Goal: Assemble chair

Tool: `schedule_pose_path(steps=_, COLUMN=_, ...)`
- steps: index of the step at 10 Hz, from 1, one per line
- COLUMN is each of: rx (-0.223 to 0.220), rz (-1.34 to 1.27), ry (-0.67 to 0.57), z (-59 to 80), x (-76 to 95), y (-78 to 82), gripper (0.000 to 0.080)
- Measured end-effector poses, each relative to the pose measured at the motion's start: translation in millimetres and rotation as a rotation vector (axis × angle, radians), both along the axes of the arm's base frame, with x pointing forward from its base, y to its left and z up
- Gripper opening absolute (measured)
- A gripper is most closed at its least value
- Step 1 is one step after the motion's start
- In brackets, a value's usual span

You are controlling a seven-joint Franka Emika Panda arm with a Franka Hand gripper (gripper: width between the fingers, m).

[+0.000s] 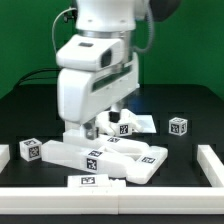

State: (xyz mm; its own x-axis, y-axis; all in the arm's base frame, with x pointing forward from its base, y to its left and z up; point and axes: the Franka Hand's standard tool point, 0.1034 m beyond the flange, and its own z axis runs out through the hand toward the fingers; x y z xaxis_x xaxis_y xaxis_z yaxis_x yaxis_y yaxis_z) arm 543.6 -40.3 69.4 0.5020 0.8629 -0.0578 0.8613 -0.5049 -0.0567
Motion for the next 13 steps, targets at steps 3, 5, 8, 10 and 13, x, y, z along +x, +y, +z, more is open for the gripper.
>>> schedule_pose_path(steps=3, rx=0.002, rz=0.039, ry=-0.003, z=-2.2, x=0.9, y=-3.4, gripper=0.0650)
schedule_pose_path(steps=5, rx=0.003, rz=0.084, ry=-0.032, z=-16.7, x=-0.4, y=-22.5, gripper=0.0650)
schedule_pose_path(steps=8, rx=0.011, rz=0.077, ry=-0.029, z=-45.1, x=-8.1, y=-32.6, gripper=0.0650)
schedule_pose_path(steps=10, rx=0.017, rz=0.090, ry=-0.023, z=-62.4, x=-13.6, y=-43.9, gripper=0.0650)
schedule_pose_path(steps=13, rx=0.017, rz=0.090, ry=-0.019, z=-63.9, x=-14.7, y=-43.8, gripper=0.0640)
